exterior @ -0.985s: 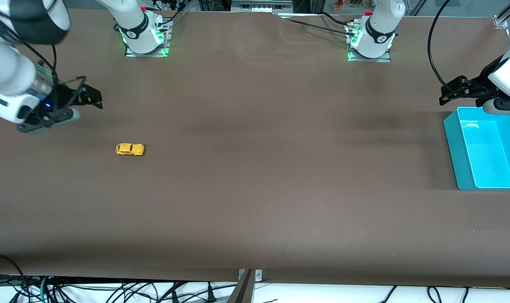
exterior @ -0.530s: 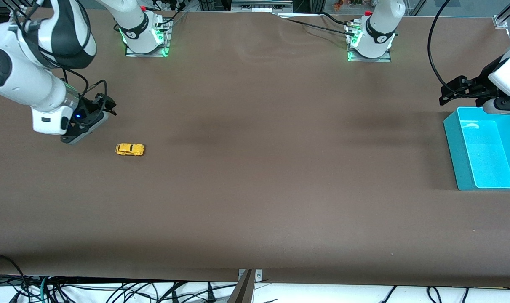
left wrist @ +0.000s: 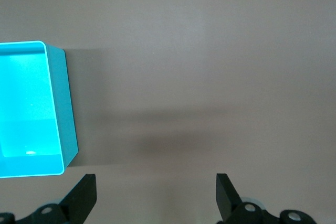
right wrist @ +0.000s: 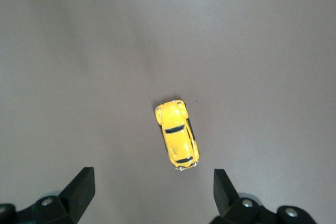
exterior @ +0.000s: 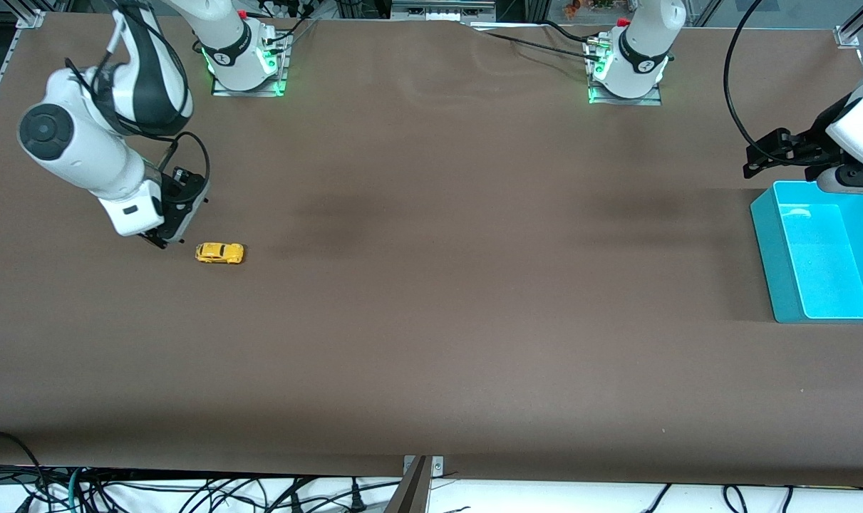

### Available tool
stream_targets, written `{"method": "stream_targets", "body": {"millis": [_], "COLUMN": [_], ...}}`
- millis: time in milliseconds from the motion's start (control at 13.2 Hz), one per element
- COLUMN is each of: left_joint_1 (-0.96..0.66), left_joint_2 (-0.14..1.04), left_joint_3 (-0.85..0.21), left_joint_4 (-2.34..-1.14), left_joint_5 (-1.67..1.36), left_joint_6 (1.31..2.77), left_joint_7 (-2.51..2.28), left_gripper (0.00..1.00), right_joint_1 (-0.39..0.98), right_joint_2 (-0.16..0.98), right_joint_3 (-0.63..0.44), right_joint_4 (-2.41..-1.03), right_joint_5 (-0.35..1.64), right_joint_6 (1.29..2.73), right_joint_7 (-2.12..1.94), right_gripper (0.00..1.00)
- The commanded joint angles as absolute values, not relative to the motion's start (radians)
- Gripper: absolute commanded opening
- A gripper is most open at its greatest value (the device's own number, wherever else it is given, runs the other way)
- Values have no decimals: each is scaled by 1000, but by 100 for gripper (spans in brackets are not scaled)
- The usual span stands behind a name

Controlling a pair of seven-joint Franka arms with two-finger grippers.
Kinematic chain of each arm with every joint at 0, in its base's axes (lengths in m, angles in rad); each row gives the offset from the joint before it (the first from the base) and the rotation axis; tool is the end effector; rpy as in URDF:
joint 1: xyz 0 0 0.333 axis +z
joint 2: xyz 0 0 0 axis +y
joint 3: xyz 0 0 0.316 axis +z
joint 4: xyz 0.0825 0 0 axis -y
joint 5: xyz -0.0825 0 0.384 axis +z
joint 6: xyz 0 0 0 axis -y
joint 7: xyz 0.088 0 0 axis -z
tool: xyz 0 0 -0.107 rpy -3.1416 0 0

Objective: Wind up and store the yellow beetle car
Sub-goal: 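Move the right gripper over the yellow beetle car, then lower the right gripper and close it on the yellow car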

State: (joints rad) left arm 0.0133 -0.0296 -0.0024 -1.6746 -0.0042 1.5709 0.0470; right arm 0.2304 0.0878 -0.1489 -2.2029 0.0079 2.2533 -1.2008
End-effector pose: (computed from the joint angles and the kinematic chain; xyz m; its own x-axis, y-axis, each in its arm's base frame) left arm 0.5420 0.0054 0.5919 0.9966 -0.0361 -0.0738 -0.0357 -0.9993 0.0076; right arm 0.5351 0.0443 0.3397 0.2887 0.9572 -0.0197 0.9567 -0.2892 -0.0313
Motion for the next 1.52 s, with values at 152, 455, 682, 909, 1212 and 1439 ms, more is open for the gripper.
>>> {"method": "stream_targets", "body": {"millis": [152,455,682,909,1212,1439], "left_joint_1": [17,17,17,17,17,17], "left_joint_2": [-14,-14,-14,-14,-14,-14], "left_joint_3": [-8,-8,-8,-8,-8,-8], "left_joint_4": [-1640,-1640,-1640,-1640,-1640,-1640], "left_joint_5": [12,12,12,12,12,12], "left_joint_6": [1546,1546,1546,1546,1546,1546], "left_joint_7": [51,51,51,51,51,51], "left_gripper": [100,100,100,100,100,100], "right_joint_1": [166,164,164,164,161,141], "right_joint_2": [218,287,322,347,347,360], "right_joint_3": [-144,-143,-126,-103,-98,-98], "right_joint_4": [-2220,-2221,-2221,-2223,-2221,-2223], "right_joint_5": [25,34,87,91,89,91], "right_joint_6": [2423,2467,2493,2539,2554,2574], "right_joint_7": [-1451,-1471,-1473,-1473,-1529,-1563], "right_gripper": [100,100,100,99,96,96]}}
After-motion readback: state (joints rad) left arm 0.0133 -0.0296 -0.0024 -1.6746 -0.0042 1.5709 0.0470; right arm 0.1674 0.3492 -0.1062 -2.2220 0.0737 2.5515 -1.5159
